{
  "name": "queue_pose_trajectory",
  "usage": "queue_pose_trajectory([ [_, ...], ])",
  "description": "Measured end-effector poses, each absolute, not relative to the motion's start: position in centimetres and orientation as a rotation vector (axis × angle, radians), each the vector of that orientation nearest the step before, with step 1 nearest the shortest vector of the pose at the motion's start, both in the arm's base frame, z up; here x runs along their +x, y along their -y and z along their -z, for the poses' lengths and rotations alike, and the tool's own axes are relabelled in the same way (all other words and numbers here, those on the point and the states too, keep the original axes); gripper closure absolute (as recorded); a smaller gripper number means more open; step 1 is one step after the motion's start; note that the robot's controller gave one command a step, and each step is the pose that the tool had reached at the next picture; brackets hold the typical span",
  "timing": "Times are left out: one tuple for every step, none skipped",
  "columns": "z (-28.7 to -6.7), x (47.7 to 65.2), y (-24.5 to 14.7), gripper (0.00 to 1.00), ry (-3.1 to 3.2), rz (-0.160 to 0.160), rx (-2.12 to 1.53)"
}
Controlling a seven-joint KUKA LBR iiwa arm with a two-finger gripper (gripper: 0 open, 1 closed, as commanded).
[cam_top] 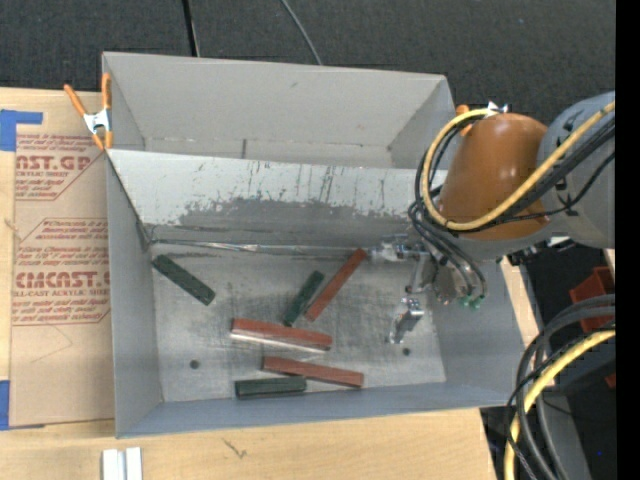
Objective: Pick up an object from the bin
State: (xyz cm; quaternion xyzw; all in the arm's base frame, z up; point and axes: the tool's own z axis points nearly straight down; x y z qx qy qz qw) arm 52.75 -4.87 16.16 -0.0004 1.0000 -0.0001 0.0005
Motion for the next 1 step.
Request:
queue_pose_trajectory([
  [-7.29, 55.63, 0.27, 1.00, -3.146, 0.000, -0.111],
])
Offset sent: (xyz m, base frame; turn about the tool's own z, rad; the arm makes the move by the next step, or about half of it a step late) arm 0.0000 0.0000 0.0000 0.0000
